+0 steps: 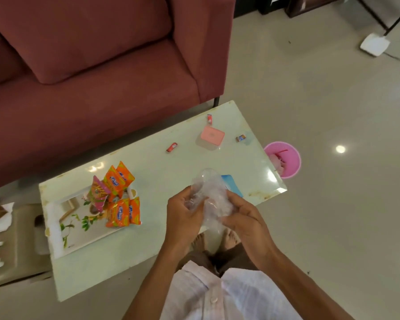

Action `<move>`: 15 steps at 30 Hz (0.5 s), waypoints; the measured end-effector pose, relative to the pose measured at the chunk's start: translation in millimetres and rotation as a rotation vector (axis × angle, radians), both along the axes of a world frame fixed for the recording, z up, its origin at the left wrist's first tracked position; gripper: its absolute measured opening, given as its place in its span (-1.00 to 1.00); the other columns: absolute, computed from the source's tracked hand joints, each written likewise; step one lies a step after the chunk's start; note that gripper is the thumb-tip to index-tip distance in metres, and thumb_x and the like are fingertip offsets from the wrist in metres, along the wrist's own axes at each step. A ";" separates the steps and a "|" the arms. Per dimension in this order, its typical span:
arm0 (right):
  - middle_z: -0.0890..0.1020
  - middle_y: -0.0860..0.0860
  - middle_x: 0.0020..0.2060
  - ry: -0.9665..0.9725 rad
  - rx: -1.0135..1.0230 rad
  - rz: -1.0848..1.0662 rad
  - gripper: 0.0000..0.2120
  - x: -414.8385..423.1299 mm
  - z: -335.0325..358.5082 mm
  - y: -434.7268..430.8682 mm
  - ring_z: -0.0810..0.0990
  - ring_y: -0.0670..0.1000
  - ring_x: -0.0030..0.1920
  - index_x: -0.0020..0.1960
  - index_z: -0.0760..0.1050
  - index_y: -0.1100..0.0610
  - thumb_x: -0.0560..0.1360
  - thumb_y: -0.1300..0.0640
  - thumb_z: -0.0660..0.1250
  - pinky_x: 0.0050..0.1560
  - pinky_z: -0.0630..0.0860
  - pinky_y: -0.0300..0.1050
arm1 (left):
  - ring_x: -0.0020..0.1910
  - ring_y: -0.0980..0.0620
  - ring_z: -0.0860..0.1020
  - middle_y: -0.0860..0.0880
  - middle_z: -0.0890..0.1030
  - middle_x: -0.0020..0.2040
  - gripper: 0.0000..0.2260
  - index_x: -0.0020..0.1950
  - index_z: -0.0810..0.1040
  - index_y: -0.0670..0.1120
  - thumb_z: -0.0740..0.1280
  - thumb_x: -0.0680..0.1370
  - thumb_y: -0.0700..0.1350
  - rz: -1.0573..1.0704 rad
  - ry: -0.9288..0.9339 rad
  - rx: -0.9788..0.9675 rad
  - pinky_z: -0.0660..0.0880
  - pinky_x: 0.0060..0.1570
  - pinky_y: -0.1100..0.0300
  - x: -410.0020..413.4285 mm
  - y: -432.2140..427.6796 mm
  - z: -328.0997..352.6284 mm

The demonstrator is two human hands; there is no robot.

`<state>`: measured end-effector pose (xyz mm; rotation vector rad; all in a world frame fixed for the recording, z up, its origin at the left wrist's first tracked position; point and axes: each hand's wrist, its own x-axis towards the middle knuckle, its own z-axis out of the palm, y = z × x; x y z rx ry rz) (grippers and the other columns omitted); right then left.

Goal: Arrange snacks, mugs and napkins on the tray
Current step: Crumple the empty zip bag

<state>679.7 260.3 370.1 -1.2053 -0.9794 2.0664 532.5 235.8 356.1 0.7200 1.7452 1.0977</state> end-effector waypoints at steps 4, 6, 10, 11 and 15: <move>0.39 -0.04 0.39 -0.665 0.661 0.261 -0.67 29.1 -19.3 19.8 0.34 0.05 0.36 0.27 0.58 -0.03 0.51 0.09 0.43 0.25 0.36 -0.27 | -0.22 0.24 0.68 0.26 0.72 -0.22 -0.84 -0.14 0.68 0.13 0.53 0.46 -0.15 0.044 -0.035 -0.071 0.55 -0.36 0.39 20.5 29.5 -29.0; 0.34 0.01 0.44 -0.792 0.735 0.288 -0.66 40.1 -29.1 38.9 0.25 0.07 0.38 0.22 0.62 -0.04 0.45 0.00 0.49 0.33 0.25 -0.16 | -0.19 0.26 0.68 0.28 0.71 -0.23 -0.87 -0.13 0.68 0.13 0.53 0.46 -0.11 0.069 -0.076 -0.117 0.53 -0.38 0.43 35.9 43.1 -42.1; 0.57 -0.31 0.12 -0.612 0.552 0.173 -0.64 69.5 -57.0 84.0 0.59 -0.16 0.14 0.08 0.62 0.02 0.33 -0.01 0.59 0.18 0.52 -0.28 | -0.06 -0.03 0.71 0.01 0.76 -0.08 -0.87 -0.01 0.74 0.06 0.49 0.47 0.01 0.092 -0.274 -0.213 0.61 -0.19 0.24 76.9 76.6 -64.2; 0.60 -0.30 0.02 -0.585 0.531 0.145 -0.64 76.7 -65.1 94.2 0.62 -0.15 0.06 0.05 0.59 0.03 0.31 0.00 0.61 0.09 0.57 -0.26 | -0.02 -0.05 0.71 -0.02 0.76 -0.03 -0.84 0.02 0.74 0.06 0.45 0.48 0.02 0.085 -0.354 -0.211 0.62 -0.14 0.21 86.0 85.0 -70.3; 0.61 -0.13 -0.22 -0.645 0.531 0.114 -0.70 127.8 -118.8 151.9 0.56 -0.15 -0.23 -0.13 0.44 0.02 0.36 0.14 0.58 -0.24 0.54 -0.31 | 0.06 -0.05 0.69 -0.14 0.73 0.07 -0.72 0.12 0.72 -0.10 0.30 0.47 -0.20 0.065 -0.575 -0.182 0.60 -0.02 0.20 136.2 139.7 -110.7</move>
